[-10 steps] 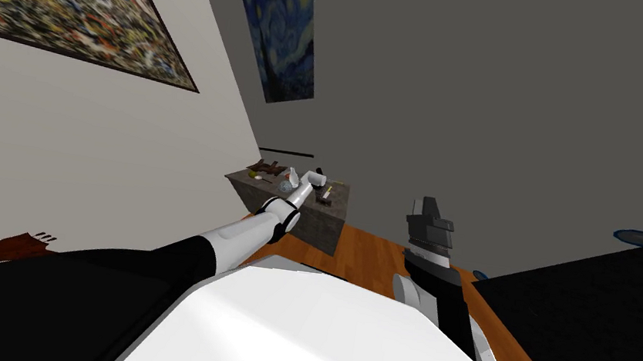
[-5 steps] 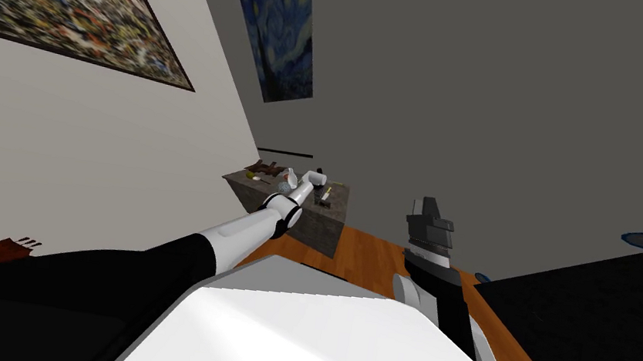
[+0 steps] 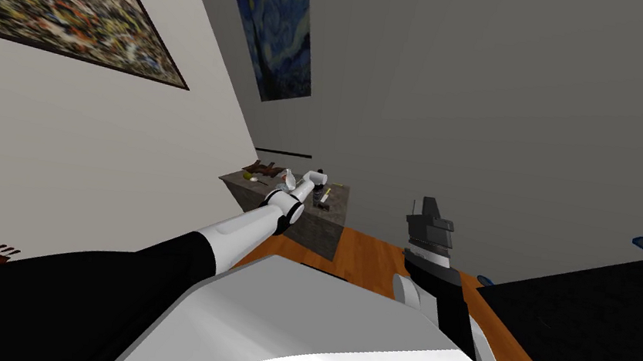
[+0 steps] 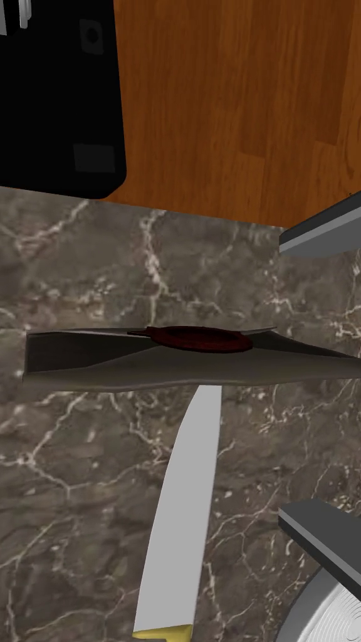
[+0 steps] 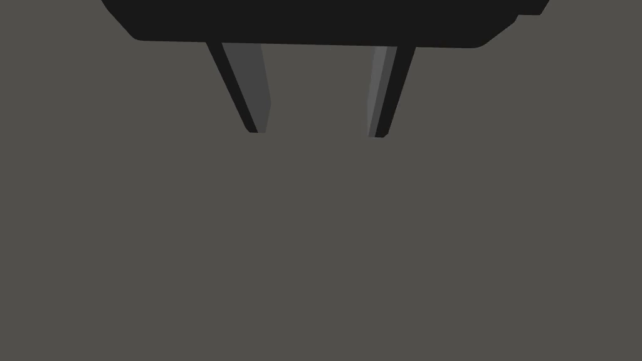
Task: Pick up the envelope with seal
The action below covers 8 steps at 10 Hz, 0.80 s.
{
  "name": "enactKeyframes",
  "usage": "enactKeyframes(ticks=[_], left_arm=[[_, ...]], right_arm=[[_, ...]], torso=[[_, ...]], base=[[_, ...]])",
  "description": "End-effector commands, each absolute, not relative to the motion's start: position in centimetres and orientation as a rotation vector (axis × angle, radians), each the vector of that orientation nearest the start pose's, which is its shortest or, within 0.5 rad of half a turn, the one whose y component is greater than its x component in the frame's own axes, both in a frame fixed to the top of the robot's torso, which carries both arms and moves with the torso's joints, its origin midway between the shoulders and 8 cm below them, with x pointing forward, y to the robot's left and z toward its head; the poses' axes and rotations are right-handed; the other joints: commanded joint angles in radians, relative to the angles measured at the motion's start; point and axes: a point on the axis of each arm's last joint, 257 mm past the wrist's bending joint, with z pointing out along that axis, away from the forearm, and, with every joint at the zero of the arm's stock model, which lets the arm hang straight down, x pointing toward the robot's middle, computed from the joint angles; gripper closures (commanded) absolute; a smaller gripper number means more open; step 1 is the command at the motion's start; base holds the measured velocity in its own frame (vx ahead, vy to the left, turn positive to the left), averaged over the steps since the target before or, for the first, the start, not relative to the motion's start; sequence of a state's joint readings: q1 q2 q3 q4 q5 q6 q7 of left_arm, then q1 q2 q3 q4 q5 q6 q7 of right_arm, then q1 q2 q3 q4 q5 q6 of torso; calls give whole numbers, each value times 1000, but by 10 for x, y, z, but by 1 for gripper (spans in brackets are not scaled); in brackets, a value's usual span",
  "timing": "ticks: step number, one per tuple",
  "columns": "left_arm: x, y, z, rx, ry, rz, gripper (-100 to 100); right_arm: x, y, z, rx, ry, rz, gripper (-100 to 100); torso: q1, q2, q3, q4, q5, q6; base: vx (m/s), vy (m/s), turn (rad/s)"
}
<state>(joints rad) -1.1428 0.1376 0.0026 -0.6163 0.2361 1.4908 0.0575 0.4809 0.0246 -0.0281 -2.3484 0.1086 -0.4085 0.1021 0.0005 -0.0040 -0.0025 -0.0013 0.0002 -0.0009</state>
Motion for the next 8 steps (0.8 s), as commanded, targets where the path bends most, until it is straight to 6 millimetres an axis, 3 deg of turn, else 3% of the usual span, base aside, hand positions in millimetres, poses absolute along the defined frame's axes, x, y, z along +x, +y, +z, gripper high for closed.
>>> enactKeyframes(ticks=[1, 5, 7, 8], left_arm=[[549, 135, -268, -1977, 2321, -162, -100], [519, 136, -274, -2060, 2373, -24, -100], [518, 136, -276, -2064, 2375, -17, -100], [517, 136, -276, -2066, 2377, -14, 0]], right_arm=[[346, -278, 43, 574, 676, 1108, 0], [346, -278, 43, 574, 676, 1108, 0], [346, -278, 43, 574, 676, 1108, 0], [346, -278, 43, 574, 676, 1108, 0]], torso=[[0, 0, 0, 0, 0, 0], [-1, -1, 0, 0, 0, 0], [0, 0, 0, 0, 0, 0], [0, 2, 1, 0, 0, 0]], base=[[89, 1, -11], [67, -6, -7], [38, 0, -2], [0, 0, 0]])
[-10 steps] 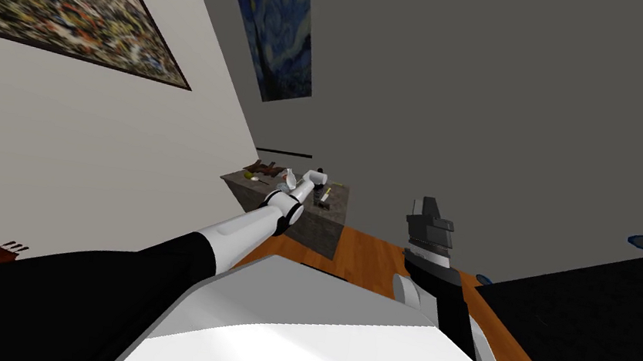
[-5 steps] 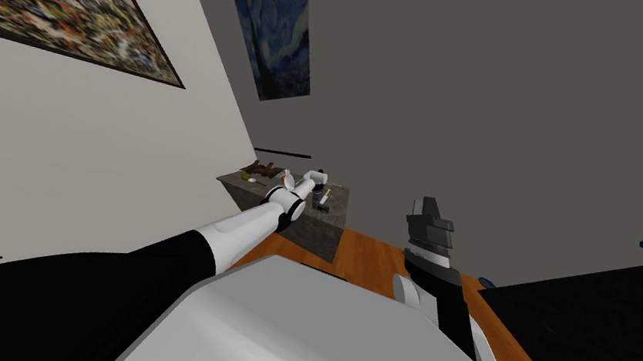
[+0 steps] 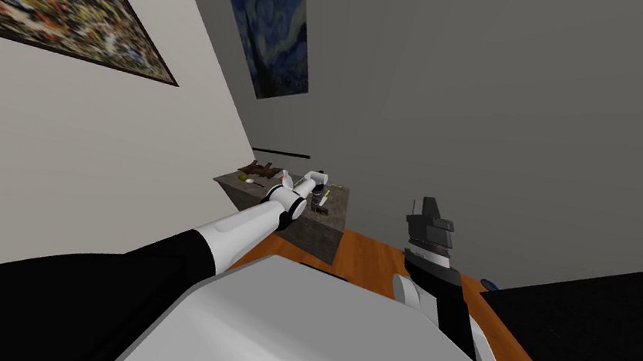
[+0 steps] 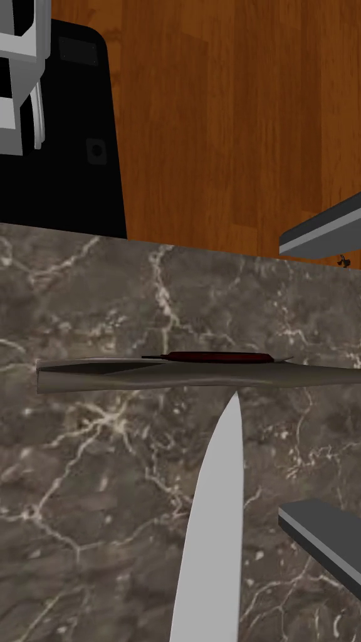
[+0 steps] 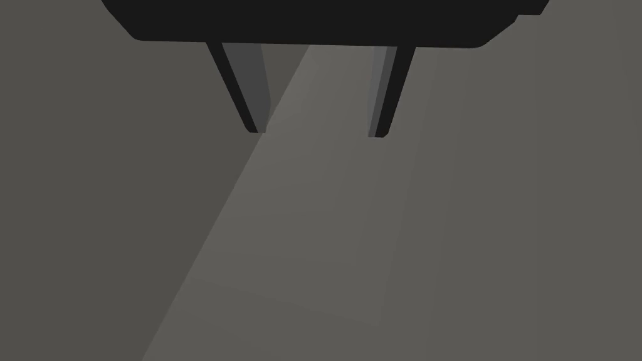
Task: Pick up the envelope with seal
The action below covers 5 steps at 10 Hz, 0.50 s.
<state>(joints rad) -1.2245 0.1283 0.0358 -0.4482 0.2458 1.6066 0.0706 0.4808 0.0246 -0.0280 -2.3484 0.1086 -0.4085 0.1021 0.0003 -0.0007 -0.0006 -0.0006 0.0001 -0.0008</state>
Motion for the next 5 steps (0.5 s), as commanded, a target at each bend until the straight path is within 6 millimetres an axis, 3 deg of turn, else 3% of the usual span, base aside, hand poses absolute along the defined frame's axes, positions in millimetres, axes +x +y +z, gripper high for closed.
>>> enactKeyframes(ticks=[1, 3, 5], left_arm=[[518, 153, -288, -2094, 2351, -16, -100], [518, 153, -288, -2094, 2351, -16, -100], [517, 170, -300, -2121, 2324, -16, -100]], right_arm=[[346, -278, 43, 574, 676, 1108, 0], [346, -278, 43, 574, 676, 1108, 0], [346, -278, 43, 574, 676, 1108, 0]], torso=[[0, 0, 0, 0, 0, 0], [-1, 2, 1, 0, 0, 0], [-1, 2, 1, 0, 0, 0]], base=[[-14, -20, -204], [-15, -16, -26], [-14, -14, -110]])
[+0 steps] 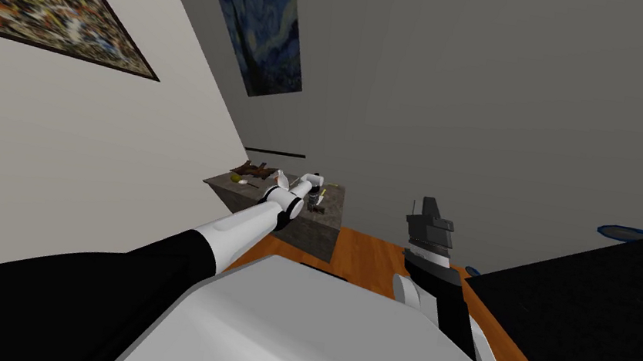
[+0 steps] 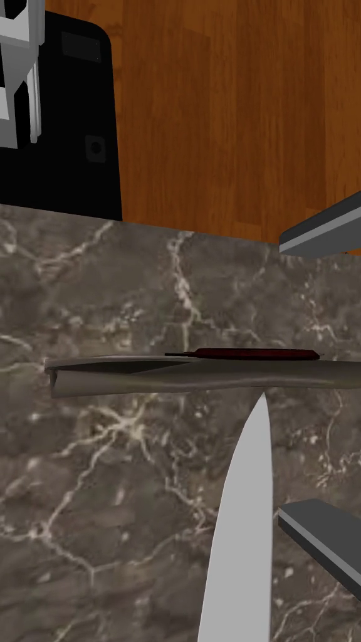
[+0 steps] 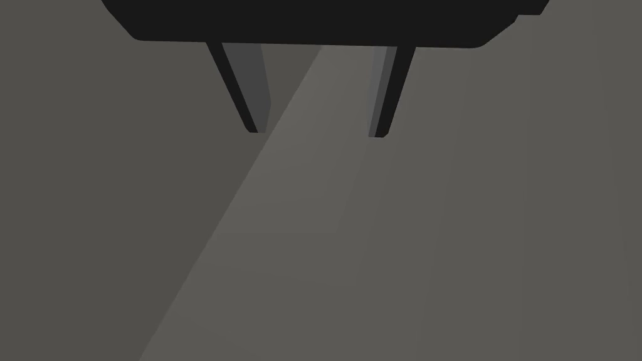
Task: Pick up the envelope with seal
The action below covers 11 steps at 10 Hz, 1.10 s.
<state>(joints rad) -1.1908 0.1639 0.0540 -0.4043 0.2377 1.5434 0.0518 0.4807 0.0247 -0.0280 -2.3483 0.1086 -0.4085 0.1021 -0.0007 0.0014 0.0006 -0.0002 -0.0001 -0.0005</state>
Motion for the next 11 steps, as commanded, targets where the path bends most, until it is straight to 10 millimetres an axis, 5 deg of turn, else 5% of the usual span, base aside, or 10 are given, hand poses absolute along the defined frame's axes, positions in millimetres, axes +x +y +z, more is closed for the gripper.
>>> enactKeyframes(ticks=[1, 2, 6, 7, 8, 11], left_arm=[[517, 164, -298, -2115, 2332, -15, -100], [518, 165, -299, -2115, 2331, -17, 100], [517, 165, -299, -2117, 2330, -15, 100], [517, 165, -299, -2117, 2330, -15, 0], [518, 159, -293, -2105, 2340, -16, 100], [518, 150, -286, -2086, 2355, -21, 100]], right_arm=[[346, -278, 43, 574, 676, 1108, 0], [346, -278, 43, 574, 676, 1108, 0], [346, -278, 43, 574, 676, 1108, 0], [346, -278, 43, 574, 676, 1108, 0], [346, -278, 43, 574, 676, 1108, 0], [346, -278, 43, 574, 676, 1108, 0]], torso=[[0, 0, 0, 0, 0, 0], [1, 0, 0, 0, 0, 0], [1, -2, -1, 0, 0, 0], [1, -2, -1, 0, 0, 0], [1, -2, -1, 0, 0, 0], [2, -3, -1, 0, 0, -1]], base=[[-8, -5, -22], [0, 0, 0], [0, 0, 0], [0, 0, 0], [7, 9, 82], [16, 14, 90]])
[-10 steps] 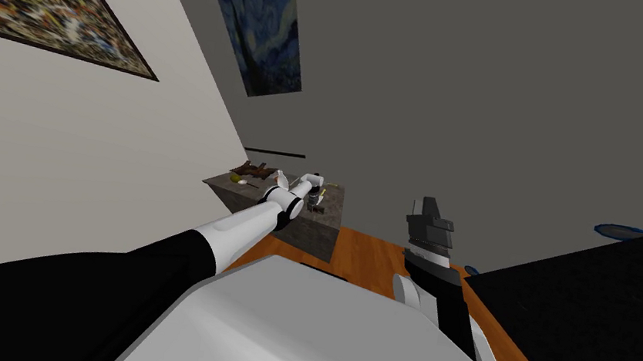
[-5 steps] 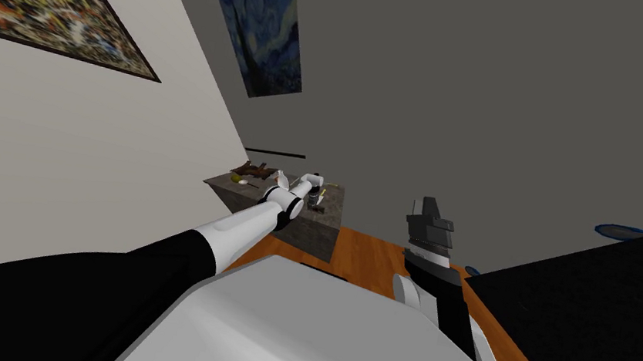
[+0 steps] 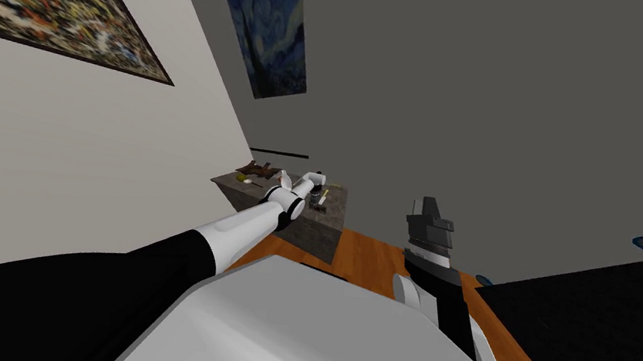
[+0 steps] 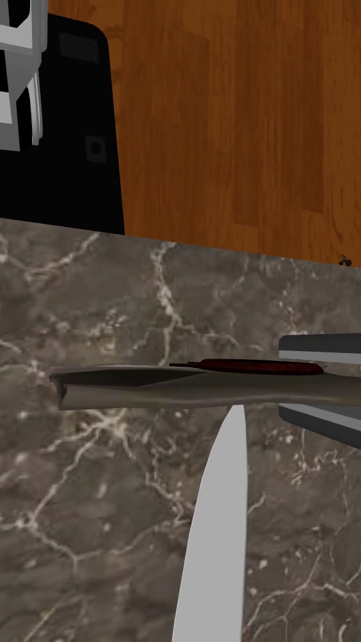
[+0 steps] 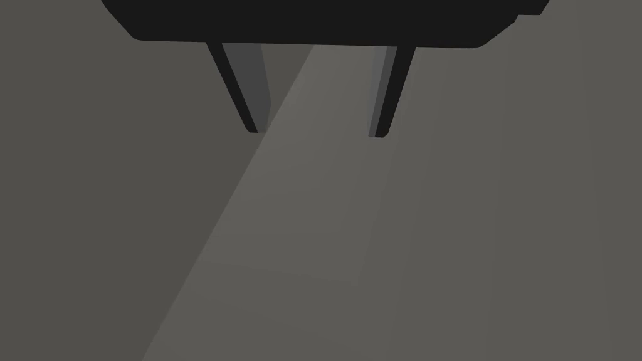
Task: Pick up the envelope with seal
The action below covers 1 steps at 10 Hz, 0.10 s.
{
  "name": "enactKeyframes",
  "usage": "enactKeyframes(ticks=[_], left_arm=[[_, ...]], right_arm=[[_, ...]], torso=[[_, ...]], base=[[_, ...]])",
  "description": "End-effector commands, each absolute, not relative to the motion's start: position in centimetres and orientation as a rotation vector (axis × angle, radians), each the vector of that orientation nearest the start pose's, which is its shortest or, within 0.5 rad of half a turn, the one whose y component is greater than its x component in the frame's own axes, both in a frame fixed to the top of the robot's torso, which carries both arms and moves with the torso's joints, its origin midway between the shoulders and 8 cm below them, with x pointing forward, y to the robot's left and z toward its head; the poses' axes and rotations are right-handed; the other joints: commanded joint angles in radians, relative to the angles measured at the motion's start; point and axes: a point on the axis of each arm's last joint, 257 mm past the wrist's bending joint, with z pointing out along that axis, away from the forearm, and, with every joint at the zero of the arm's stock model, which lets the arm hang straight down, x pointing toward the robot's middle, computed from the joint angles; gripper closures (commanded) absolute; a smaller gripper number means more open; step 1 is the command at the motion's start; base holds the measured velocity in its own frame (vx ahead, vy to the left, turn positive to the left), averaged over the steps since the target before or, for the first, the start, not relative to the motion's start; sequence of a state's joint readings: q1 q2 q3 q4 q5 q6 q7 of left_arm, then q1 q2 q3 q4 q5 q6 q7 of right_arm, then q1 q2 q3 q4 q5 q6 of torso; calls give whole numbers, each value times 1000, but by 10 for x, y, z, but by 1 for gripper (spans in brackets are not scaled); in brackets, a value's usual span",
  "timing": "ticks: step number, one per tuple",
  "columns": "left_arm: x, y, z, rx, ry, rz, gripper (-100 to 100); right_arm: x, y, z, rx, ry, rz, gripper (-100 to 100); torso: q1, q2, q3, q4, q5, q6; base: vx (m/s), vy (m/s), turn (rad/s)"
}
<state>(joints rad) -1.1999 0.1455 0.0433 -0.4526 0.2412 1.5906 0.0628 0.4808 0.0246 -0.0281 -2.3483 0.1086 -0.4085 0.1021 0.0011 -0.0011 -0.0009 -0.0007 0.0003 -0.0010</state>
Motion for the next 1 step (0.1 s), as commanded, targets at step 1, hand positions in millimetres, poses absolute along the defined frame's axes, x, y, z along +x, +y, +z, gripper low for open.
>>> enactKeyframes(ticks=[1], left_arm=[[518, 149, -284, -2086, 2356, -18, 0]], right_arm=[[346, -278, 43, 574, 676, 1108, 0]], torso=[[0, 0, 0, 0, 0, 0]], base=[[0, 0, 0]])
